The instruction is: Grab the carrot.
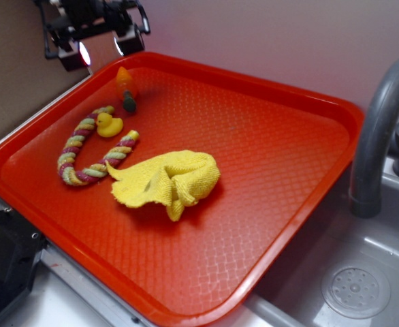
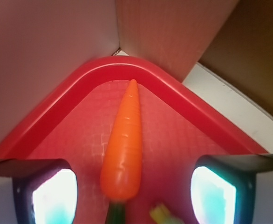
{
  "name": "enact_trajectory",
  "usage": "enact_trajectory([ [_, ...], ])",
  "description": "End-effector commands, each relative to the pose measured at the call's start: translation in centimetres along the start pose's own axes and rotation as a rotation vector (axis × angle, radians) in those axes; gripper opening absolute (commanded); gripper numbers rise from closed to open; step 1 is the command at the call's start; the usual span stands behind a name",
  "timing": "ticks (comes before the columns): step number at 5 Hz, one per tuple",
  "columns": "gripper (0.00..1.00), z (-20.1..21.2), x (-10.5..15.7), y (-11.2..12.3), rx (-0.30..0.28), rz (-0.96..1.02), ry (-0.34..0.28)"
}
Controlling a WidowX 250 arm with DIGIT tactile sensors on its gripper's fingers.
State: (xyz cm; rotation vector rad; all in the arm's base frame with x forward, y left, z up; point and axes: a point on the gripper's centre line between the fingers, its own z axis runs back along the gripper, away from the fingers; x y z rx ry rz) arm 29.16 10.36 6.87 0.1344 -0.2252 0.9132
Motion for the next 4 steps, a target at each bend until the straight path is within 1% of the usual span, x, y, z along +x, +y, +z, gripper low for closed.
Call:
enact_trajectory([
  [1, 1.0, -3.0, -0.2, -0.7, -0.014, -0.039, 0.08],
  [2, 1.0, -4.1, -0.9, -1.3, -0.011, -0.073, 0.105],
  [3, 0.0, -3.9, -1.2, -1.2, -0.017, -0.1, 0.119],
  [4, 0.0, -2.8, -1.5, -0.9, -0.03, -0.121, 0.112],
])
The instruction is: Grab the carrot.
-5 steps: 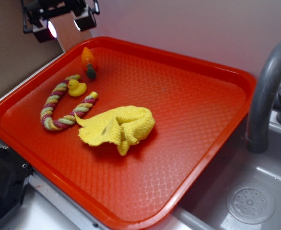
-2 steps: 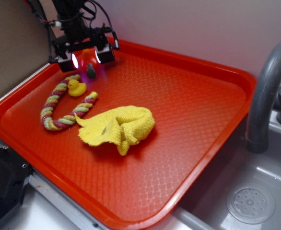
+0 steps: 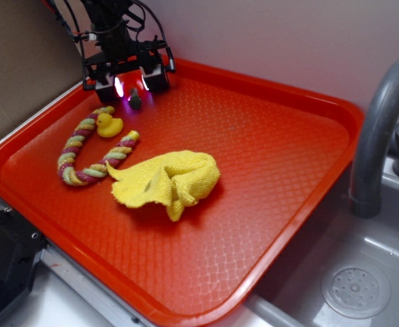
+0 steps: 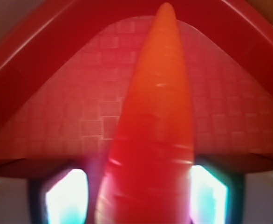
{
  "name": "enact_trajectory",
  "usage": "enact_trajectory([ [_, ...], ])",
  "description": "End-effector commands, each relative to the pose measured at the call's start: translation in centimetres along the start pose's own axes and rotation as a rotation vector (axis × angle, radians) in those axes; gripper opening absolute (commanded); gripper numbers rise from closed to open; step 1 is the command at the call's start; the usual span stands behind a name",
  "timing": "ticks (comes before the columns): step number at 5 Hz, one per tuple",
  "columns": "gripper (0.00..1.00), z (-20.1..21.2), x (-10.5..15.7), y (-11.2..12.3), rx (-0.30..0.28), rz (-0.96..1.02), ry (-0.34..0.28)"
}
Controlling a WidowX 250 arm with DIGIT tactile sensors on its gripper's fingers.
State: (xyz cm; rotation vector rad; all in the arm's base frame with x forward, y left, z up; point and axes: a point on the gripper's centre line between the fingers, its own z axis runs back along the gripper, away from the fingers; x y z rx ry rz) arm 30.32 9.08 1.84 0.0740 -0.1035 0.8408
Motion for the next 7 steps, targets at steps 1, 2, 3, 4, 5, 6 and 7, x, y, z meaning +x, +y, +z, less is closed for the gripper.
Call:
enact_trajectory([
  [1, 0.0, 3.9, -0.5, 1.0, 0.008, -0.123, 0.006],
  [2, 0.0, 7.9, -1.9, 0.2, -0.008, -0.372, 0.154],
  [3, 0.0, 10.8, -3.8, -0.3, 0.002, -0.621, 0.11],
  [4, 0.0, 15.4, -7.5, -0.6, -0.075, -0.76, 0.054],
  [5, 0.0, 17.6, -9.3, -0.9, -0.142, -0.865, 0.057],
  [6, 0.0, 19.7, -10.0, -0.9, -0.196, -0.835, 0.081],
  [7, 0.0, 19.3, -10.8, -0.6, -0.149, -0.827, 0.148],
])
